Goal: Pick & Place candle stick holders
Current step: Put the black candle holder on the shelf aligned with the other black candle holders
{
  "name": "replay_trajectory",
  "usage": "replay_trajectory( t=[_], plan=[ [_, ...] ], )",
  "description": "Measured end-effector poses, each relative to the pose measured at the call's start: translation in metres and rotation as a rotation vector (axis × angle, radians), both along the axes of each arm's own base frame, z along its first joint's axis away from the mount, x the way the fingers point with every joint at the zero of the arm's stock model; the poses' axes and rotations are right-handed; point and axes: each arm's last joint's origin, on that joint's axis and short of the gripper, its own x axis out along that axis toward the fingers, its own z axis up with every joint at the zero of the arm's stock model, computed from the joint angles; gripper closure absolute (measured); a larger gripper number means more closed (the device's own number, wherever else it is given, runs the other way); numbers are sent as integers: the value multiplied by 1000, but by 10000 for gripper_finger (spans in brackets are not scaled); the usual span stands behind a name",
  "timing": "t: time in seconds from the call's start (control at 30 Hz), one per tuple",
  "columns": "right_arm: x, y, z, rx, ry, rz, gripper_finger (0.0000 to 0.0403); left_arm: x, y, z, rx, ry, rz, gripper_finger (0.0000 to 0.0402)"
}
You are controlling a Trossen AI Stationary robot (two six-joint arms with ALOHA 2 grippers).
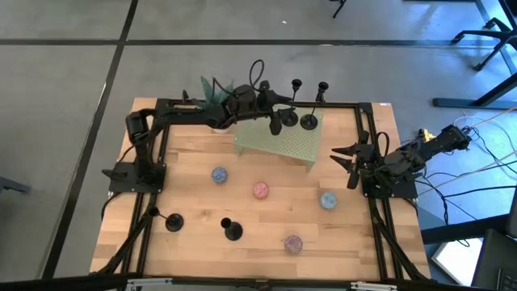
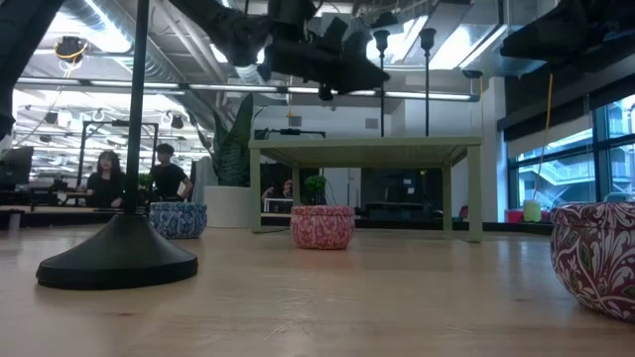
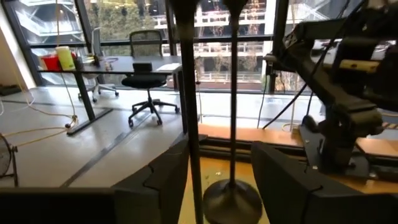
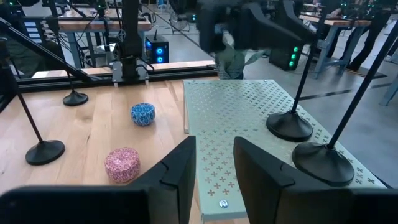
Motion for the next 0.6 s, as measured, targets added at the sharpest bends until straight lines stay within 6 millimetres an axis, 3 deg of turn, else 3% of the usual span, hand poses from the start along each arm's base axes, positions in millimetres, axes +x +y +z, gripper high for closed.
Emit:
replay_trajectory(
  t=[0.27, 0.6],
  plan=[
    [0, 0, 0, 0, 0, 0, 290, -23, -26, 39, 7, 63, -39, 233],
    [0, 0, 0, 2, -1, 0, 290, -87, -82, 98, 41, 191, -140, 249]
  ],
)
